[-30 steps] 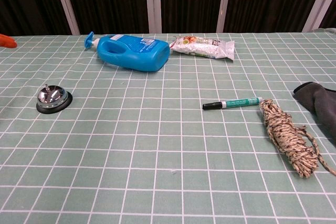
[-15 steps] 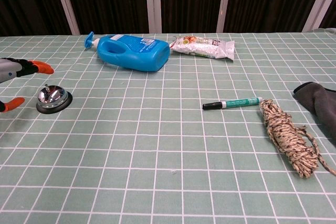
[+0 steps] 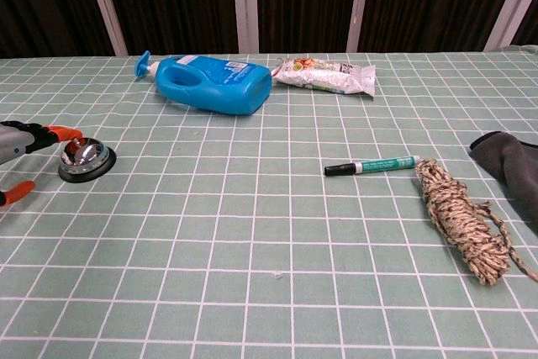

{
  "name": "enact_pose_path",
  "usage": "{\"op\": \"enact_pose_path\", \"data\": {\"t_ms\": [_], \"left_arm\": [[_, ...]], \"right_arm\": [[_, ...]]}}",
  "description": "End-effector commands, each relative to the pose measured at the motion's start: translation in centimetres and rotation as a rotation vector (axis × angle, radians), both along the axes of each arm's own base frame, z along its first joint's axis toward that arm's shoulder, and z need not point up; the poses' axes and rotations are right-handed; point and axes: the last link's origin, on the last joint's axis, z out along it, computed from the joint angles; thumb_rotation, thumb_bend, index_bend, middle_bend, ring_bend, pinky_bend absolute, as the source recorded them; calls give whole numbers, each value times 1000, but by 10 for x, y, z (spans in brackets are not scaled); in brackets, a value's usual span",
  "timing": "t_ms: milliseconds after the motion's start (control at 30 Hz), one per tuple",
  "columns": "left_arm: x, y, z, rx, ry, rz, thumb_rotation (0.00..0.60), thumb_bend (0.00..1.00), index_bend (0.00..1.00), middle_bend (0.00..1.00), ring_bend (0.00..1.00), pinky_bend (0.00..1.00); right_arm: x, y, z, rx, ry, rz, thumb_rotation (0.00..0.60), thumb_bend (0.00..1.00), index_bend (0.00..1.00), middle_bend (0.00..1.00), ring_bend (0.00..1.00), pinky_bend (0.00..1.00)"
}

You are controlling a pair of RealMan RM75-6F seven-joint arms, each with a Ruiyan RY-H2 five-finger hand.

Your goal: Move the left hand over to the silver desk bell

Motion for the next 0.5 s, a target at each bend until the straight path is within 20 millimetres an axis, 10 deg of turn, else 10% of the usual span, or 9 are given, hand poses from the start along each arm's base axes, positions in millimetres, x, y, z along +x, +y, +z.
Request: {"op": "enact_pose_path", "data": {"t_ms": [33, 500], "left_arm": [[1, 1, -4, -5, -9, 8, 600, 702, 0, 0, 0, 0], [58, 22, 43, 209, -201, -129, 600, 539, 0, 0, 0, 0]], "right_arm": [[0, 0, 0, -4, -2, 3, 600, 220, 0, 0, 0, 0], [0, 1, 1, -3, -9, 8, 600, 220, 0, 0, 0, 0]]}}
